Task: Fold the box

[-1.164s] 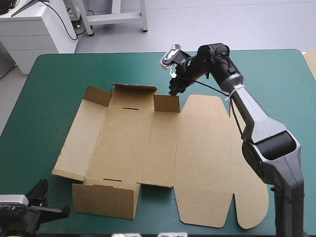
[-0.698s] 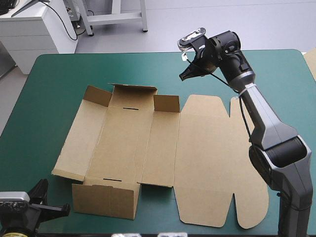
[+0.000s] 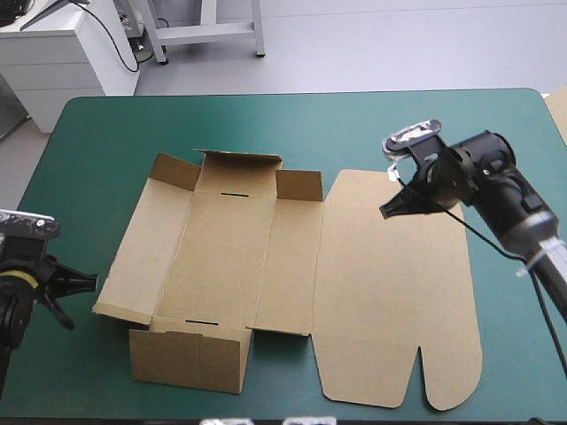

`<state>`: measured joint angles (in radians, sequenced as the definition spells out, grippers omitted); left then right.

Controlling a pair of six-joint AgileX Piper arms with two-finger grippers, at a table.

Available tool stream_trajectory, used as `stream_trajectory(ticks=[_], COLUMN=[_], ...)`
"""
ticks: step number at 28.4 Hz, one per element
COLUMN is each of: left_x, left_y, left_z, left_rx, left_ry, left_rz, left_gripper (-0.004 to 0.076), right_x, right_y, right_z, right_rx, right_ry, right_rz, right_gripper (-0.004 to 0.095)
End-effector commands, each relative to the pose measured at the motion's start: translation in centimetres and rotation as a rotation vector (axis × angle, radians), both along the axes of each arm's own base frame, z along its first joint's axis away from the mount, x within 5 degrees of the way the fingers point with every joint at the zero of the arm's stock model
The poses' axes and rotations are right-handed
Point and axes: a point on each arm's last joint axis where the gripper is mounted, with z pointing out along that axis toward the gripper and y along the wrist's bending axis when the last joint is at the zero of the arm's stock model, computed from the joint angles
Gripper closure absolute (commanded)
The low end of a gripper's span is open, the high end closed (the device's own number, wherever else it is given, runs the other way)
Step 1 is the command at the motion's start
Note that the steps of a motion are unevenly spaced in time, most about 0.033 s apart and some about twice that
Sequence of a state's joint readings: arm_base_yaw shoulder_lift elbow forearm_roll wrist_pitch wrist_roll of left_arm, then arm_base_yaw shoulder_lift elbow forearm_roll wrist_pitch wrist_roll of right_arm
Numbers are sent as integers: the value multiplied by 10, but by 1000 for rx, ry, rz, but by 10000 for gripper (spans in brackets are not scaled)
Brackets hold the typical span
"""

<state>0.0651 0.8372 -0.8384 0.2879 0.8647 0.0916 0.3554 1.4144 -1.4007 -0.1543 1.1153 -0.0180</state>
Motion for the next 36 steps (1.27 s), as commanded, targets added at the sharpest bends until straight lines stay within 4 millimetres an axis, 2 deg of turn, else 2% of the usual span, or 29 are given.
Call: stream_trajectory(ticks=[1, 2, 3, 4, 8, 11, 14, 16, 19, 22, 25, 33, 36], left_x=[31, 47, 54, 69, 92, 108, 119, 127, 141, 149, 154, 154, 154], left_y=[2, 3, 3, 4, 3, 9, 26, 41, 53, 60, 62, 61, 61], left_z=[10, 7, 5, 0, -9, -18, -25, -32, -48, -69, -81, -81, -81], left_rx=[14, 0, -1, 1, -42, -216, -427, -584, -766, -784, -803, -815, -821], left_ry=[31, 91, 110, 160, 287, 350, 372, 414, 477, 542, 574, 567, 568], left_rz=[-1, 6, 7, 3, -61, -96, -99, -100, -123, -98, -88, -93, -82], left_gripper=[731, 731, 731, 731, 716, 715, 715, 715, 715, 715, 715, 705, 621], right_x=[-33, -54, -62, -80, -109, -128, -146, -155, -166, -177, -183, -194, -195], right_y=[-17, -24, -27, -33, -45, -52, -57, -60, -62, -63, -65, -70, -70], right_z=[10, 8, 7, 7, 8, 13, 19, 21, 22, 23, 23, 25, 25], right_rx=[33, 62, 70, 83, 106, 128, 151, 178, 221, 249, 267, 268, 269], right_ry=[-121, -155, -163, -184, -227, -263, -279, -282, -271, -251, -248, -264, -266], right_rz=[-31, -48, -52, -59, -80, -94, -100, -112, -134, -134, -147, -152, -152], right_gripper=[929, 929, 929, 929, 929, 929, 929, 929, 929, 929, 929, 929, 929])
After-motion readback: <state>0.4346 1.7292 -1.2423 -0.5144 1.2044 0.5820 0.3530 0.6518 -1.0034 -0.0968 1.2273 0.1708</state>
